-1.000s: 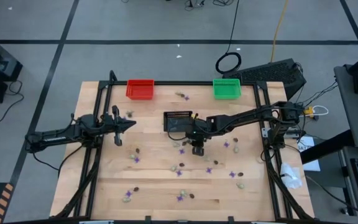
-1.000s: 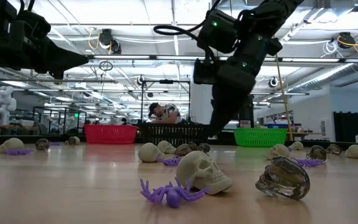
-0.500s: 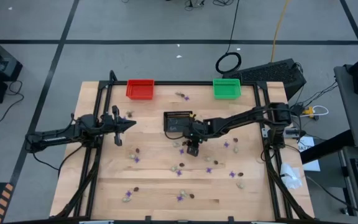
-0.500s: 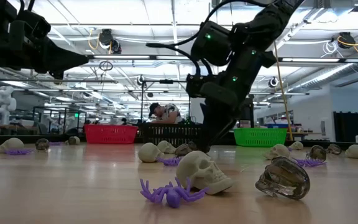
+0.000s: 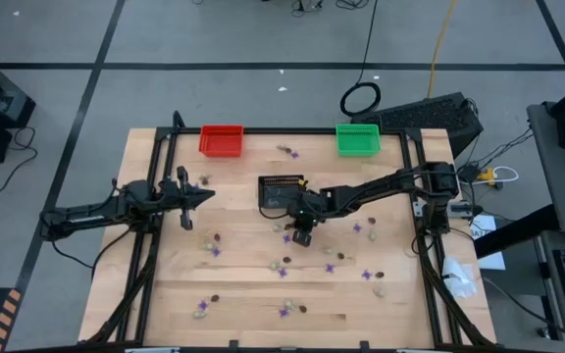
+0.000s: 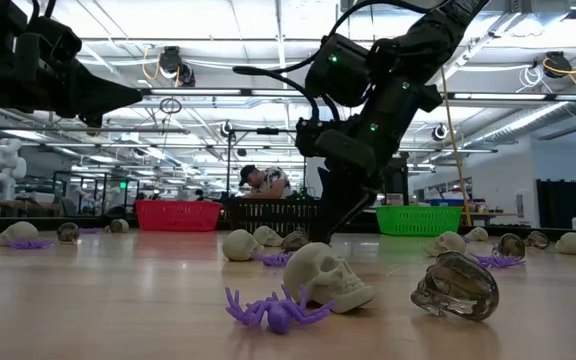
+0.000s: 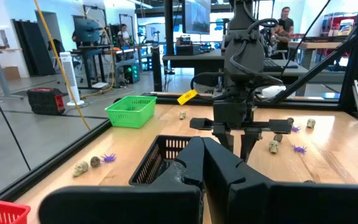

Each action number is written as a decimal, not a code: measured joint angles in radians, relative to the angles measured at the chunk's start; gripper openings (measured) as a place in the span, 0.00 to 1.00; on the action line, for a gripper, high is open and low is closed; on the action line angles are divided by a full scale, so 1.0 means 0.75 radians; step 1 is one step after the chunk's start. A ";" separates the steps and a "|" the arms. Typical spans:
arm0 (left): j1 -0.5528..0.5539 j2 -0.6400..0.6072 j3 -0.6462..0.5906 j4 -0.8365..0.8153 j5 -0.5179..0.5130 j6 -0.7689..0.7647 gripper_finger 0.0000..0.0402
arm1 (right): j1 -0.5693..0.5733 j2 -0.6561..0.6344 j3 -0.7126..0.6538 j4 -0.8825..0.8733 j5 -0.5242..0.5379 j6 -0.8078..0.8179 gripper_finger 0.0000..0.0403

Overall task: Sort Halloween decoration
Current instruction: Put the black skull toy into the black bin

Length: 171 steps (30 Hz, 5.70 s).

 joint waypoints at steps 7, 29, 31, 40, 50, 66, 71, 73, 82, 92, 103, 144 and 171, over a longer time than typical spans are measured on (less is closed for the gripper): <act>0.000 0.000 0.000 0.000 0.000 0.000 0.01 | 0.000 0.000 0.000 -0.001 -0.002 -0.002 0.15; 0.000 0.000 0.000 0.000 0.000 0.000 0.01 | 0.001 -0.025 -0.004 -0.102 -0.001 0.008 0.38; 0.000 0.000 0.000 0.000 0.000 0.000 0.01 | 0.001 -0.026 -0.003 -0.120 0.002 0.009 0.39; 0.000 0.000 0.000 0.000 0.000 0.000 0.01 | -0.005 -0.036 -0.003 -0.125 0.034 0.061 0.31; 0.000 0.000 0.000 0.001 0.000 0.000 0.01 | -0.008 -0.060 0.080 -0.244 0.037 0.118 0.29; 0.000 0.000 0.000 0.000 0.000 0.000 0.01 | 0.029 -0.060 0.080 -0.191 0.179 -0.090 0.08; 0.000 0.000 0.000 0.000 0.000 0.000 0.01 | 0.027 -0.060 0.080 -0.160 0.182 -0.093 0.01; 0.000 0.000 0.000 0.000 0.000 0.000 0.01 | 0.027 -0.060 0.080 -0.136 0.182 -0.093 0.01; 0.000 0.000 0.000 0.000 0.000 0.000 0.01 | 0.021 -0.003 0.081 -0.160 0.177 -0.068 0.00; 0.000 0.000 0.000 0.000 0.000 0.000 0.01 | 0.021 -0.005 0.081 -0.168 0.171 -0.054 0.00; 0.000 0.000 0.001 0.000 0.000 0.000 0.01 | 0.074 -0.005 0.081 -0.135 0.032 -0.096 0.33; 0.000 0.000 0.000 0.000 0.000 0.000 0.01 | -0.001 0.095 0.083 0.069 -0.286 -0.832 0.17; 0.000 0.000 0.000 0.000 0.000 0.000 0.01 | -0.075 0.099 0.511 -0.345 -0.245 -0.907 0.16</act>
